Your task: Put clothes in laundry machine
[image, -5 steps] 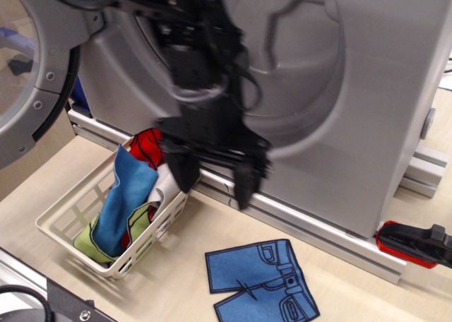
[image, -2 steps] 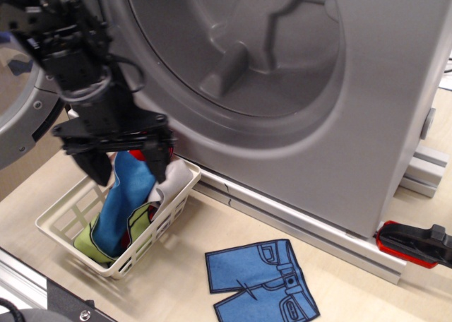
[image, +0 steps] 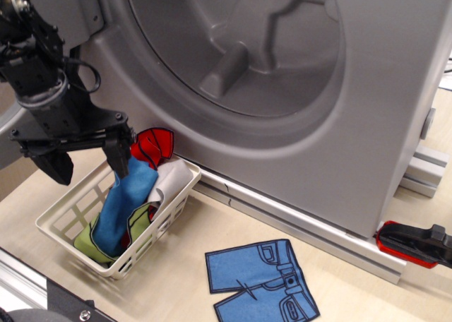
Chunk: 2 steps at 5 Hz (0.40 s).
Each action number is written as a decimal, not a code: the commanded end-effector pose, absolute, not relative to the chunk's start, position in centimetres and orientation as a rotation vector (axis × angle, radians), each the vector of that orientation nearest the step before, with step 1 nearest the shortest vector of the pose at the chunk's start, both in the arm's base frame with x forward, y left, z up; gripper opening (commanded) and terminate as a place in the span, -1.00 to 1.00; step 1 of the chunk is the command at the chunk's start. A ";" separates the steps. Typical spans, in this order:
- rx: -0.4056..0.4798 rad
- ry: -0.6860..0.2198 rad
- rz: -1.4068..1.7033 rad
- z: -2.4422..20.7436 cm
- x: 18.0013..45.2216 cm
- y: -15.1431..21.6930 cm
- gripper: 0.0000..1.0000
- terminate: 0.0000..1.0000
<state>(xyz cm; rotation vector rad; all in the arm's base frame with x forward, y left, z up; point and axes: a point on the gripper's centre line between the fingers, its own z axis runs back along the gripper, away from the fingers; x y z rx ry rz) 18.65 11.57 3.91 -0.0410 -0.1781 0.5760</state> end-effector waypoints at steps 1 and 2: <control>-0.027 -0.208 0.673 2.8 18.4 12.8 1.00 -1.00; -0.014 -0.218 0.735 1.3 18.8 12.6 1.00 -1.00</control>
